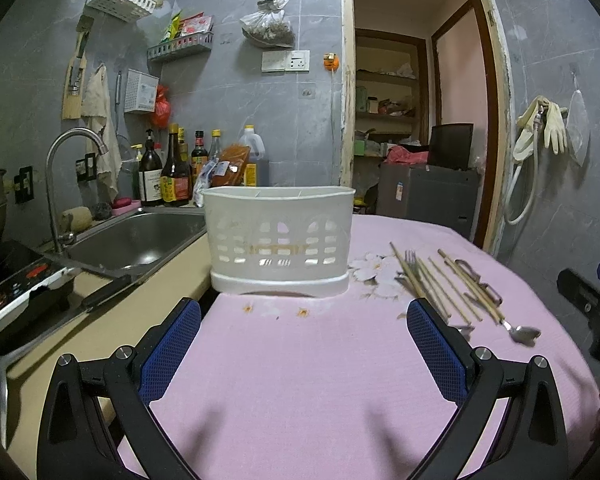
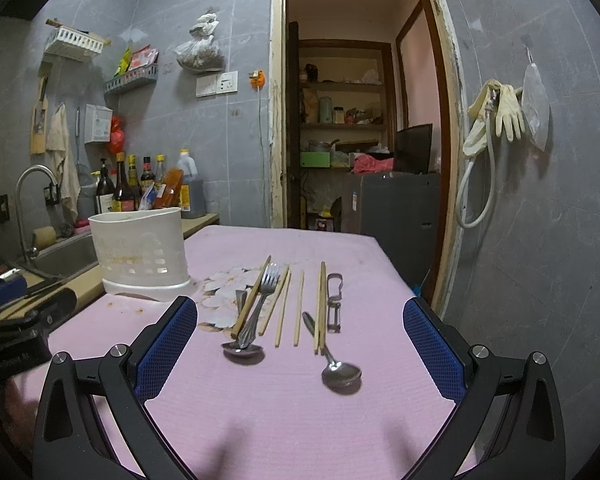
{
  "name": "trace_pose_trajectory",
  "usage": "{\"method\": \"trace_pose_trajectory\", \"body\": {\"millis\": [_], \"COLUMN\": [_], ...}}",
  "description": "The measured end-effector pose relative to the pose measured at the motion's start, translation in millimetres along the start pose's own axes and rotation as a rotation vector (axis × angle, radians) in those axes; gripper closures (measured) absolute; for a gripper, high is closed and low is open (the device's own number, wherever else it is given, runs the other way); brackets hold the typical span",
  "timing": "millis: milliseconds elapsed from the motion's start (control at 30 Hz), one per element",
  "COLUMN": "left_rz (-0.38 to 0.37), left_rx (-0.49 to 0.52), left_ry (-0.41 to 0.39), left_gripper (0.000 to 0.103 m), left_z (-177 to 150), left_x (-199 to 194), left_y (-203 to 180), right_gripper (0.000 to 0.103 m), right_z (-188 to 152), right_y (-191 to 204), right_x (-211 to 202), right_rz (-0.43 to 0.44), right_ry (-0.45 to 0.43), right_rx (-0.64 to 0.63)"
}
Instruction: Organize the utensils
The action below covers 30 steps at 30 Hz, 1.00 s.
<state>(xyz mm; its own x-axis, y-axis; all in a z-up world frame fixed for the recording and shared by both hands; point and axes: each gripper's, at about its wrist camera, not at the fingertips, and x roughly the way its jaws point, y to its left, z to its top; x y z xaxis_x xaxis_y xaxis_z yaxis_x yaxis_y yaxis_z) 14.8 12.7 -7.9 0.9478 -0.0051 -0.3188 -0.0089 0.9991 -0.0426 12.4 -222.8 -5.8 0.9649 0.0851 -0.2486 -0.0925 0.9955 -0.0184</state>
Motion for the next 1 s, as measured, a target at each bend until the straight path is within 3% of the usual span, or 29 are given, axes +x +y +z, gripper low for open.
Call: {"method": "trace_pose_trajectory", "body": {"millis": [300, 600, 833, 1000], "left_rz": [-0.037, -0.112, -0.203, -0.269], "left_rx": [0.028, 0.031, 0.052, 0.081], "left_ry": [-0.062, -0.057, 0.055, 0.147], "left_gripper": [0.002, 0.002, 0.002, 0.003], "left_z": [44.5, 75.8, 84.9, 79.7], "left_x": [17.3, 53.9, 99.4, 126.9], "left_y": [-18.5, -38.9, -53.4, -70.5], "right_gripper": [0.0, 0.0, 0.0, 0.0], "right_z": [31.7, 60.3, 75.5, 77.5], "right_y": [-10.5, -28.9, -49.2, -64.1], "right_x": [12.5, 38.2, 70.8, 106.3], "right_rz": [-0.033, -0.057, -0.046, 0.005], "right_ry": [-0.085, -0.111, -0.059, 0.06], "right_rx": [-0.095, -0.131, -0.124, -0.091]}}
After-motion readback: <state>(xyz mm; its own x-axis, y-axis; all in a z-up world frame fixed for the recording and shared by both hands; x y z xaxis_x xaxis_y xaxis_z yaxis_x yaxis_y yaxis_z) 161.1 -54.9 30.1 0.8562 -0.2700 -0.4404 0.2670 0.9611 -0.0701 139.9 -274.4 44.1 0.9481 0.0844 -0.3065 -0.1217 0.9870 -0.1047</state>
